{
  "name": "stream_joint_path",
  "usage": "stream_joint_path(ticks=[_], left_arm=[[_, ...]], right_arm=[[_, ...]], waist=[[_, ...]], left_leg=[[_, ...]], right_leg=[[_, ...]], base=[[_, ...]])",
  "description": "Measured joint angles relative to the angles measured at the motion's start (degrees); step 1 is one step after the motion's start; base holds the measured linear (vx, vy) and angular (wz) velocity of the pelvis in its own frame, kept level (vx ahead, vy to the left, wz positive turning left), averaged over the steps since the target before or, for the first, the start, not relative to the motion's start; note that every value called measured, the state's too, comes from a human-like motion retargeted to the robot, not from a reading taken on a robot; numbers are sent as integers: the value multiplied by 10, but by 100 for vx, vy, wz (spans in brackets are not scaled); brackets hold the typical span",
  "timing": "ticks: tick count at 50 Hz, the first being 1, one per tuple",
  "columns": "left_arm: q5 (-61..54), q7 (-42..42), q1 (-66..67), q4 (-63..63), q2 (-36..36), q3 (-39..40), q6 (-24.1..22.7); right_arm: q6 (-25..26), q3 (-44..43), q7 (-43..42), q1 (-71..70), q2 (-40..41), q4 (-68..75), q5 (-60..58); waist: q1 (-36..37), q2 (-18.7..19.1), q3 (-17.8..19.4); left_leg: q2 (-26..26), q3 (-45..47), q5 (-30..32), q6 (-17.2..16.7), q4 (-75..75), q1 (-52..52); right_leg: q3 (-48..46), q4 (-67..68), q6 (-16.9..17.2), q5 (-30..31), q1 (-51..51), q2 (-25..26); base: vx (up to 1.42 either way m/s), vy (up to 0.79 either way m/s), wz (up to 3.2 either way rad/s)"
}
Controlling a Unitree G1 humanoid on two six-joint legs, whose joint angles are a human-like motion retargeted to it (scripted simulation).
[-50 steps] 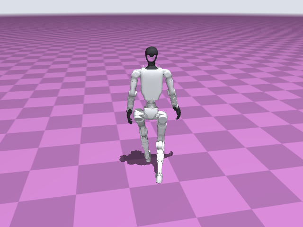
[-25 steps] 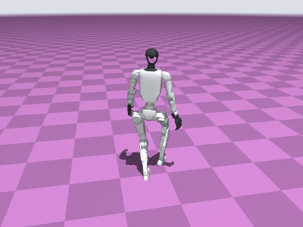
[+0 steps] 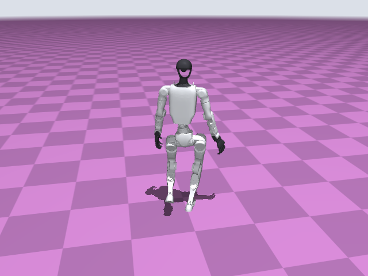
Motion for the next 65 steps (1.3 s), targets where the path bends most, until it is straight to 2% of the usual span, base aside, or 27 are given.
stream_joint_path(ticks=[3,6,12,15,18,20,22,25,27,28,30,33,37,40,43,47,50,52,55,58,60,62,65], left_arm=[[-4,5,17,-10,0,8,-4],[-7,9,32,-18,-2,13,-10],[-5,12,51,-20,-9,20,-15],[-4,13,60,-16,-10,24,-14],[-8,12,74,-8,-16,28,-10],[-14,9,83,1,-18,32,-7],[-25,-1,87,14,-16,36,-4],[-35,-12,88,24,-18,40,0],[-34,-15,82,23,-17,38,3],[-32,-15,78,20,-16,36,4],[-26,-12,64,16,-12,28,7],[-18,-2,38,6,-5,12,11],[-11,12,-4,-16,4,-4,7],[-6,23,-39,-38,12,-13,-5],[-2,33,-73,-60,22,-19,-20],[-2,40,-107,-80,31,-19,-35],[-7,41,-110,-86,29,-12,-39],[-13,39,-99,-81,24,-6,-38],[-21,32,-73,-56,12,2,-33],[-18,18,-41,-20,-3,2,-24],[-10,9,-24,2,-11,-1,-16],[1,2,-12,18,-16,-2,-8],[15,-2,4,34,-20,-2,1]], right_arm=[[-6,9,-3,-23,-4,-23,-15],[-15,16,-10,-46,-9,-44,-21],[-27,22,-23,-91,-14,-76,-23],[-30,24,-25,-105,-12,-87,-20],[-32,28,-23,-102,-3,-90,-20],[-30,32,-19,-96,5,-87,-21],[-27,35,-5,-87,14,-74,-20],[-18,36,20,-72,28,-55,-15],[-10,36,33,-65,34,-41,-15],[-7,37,37,-62,37,-35,-16],[-2,37,40,-56,41,-22,-21],[3,37,37,-40,44,-3,-28],[5,34,28,-12,46,15,-39],[8,29,22,11,47,27,-48],[11,21,16,31,45,41,-57],[14,10,10,52,41,54,-60],[14,2,9,62,37,59,-57],[13,-3,8,66,36,62,-52],[12,-6,7,66,33,65,-39],[9,-3,7,54,28,59,-24],[7,-1,7,42,23,47,-14],[2,0,1,25,15,32,-7],[-4,7,-10,-4,3,7,-10]], waist=[[22,-17,10],[39,-34,17],[43,-83,8],[46,-101,-3],[48,-114,-11],[49,-124,-19],[48,-145,-23],[32,-176,-27],[17,-190,-26],[10,-194,-25],[-4,-197,-22],[-26,-188,-16],[-52,-164,-8],[-61,-142,-1],[-60,-116,0],[-53,-91,-20],[-56,-82,-32],[-55,-71,-33],[-51,-38,-37],[-43,1,-34],[-36,23,-32],[-26,34,-28],[-7,34,-19]], left_leg=[[-38,10,-36,-3,-77,-42],[-83,17,-47,-21,-201,-70],[-192,23,10,-61,-498,-101],[-221,29,34,-57,-566,-100],[-233,40,40,-38,-497,-121],[-244,45,42,-19,-453,-126],[-268,53,41,3,-448,-100],[-314,63,28,39,-447,-70],[-336,63,17,59,-459,-42],[-345,61,12,66,-466,-25],[-358,53,2,73,-484,13],[-363,33,-16,73,-510,75],[-348,7,-54,68,-525,146],[-322,-6,-93,66,-520,188],[-287,-13,-130,65,-509,214],[-254,-15,-152,57,-518,225],[-238,-5,-159,48,-511,244],[-219,-4,-158,36,-473,257],[-170,-9,-116,-4,-377,260],[-101,-14,13,-59,-238,224],[-53,-19,95,-79,-143,183],[-14,-22,126,-75,-66,134],[18,-24,97,-49,5,61]], right_leg=[[22,-16,7,-26,53,-4],[41,-35,14,-50,99,-19],[49,-52,31,-91,149,-72],[52,-40,36,-106,163,-90],[47,12,44,-108,171,-111],[52,49,54,-92,177,-124],[61,99,77,-38,180,-153],[77,222,122,111,143,-206],[87,303,132,190,102,-242],[90,337,127,207,81,-260],[93,393,105,198,37,-294],[87,426,65,116,-27,-328],[59,375,36,33,-102,-332],[28,278,42,13,-143,-308],[2,140,74,30,-171,-257],[-8,-35,112,71,-194,-192],[-4,-44,113,97,-196,-180],[-4,-8,99,105,-188,-167],[-15,26,64,96,-160,-123],[-32,23,23,74,-117,-65],[-39,6,-1,60,-88,-28],[-38,-15,-14,47,-58,-1],[-25,-42,-19,29,-12,24]], base=[[58,-4,-31],[57,-3,-25],[53,0,11],[56,2,0],[59,1,-13],[63,1,-13],[63,2,-6],[57,3,13],[55,3,9],[56,3,0],[56,3,-8],[55,1,-11],[56,-3,-10],[56,-6,-19],[57,-8,-30],[57,-9,-28],[59,-10,1],[59,-12,-9],[56,-15,-30],[49,-15,-37],[48,-13,-33],[50,-12,-31],[51,-10,-29]])
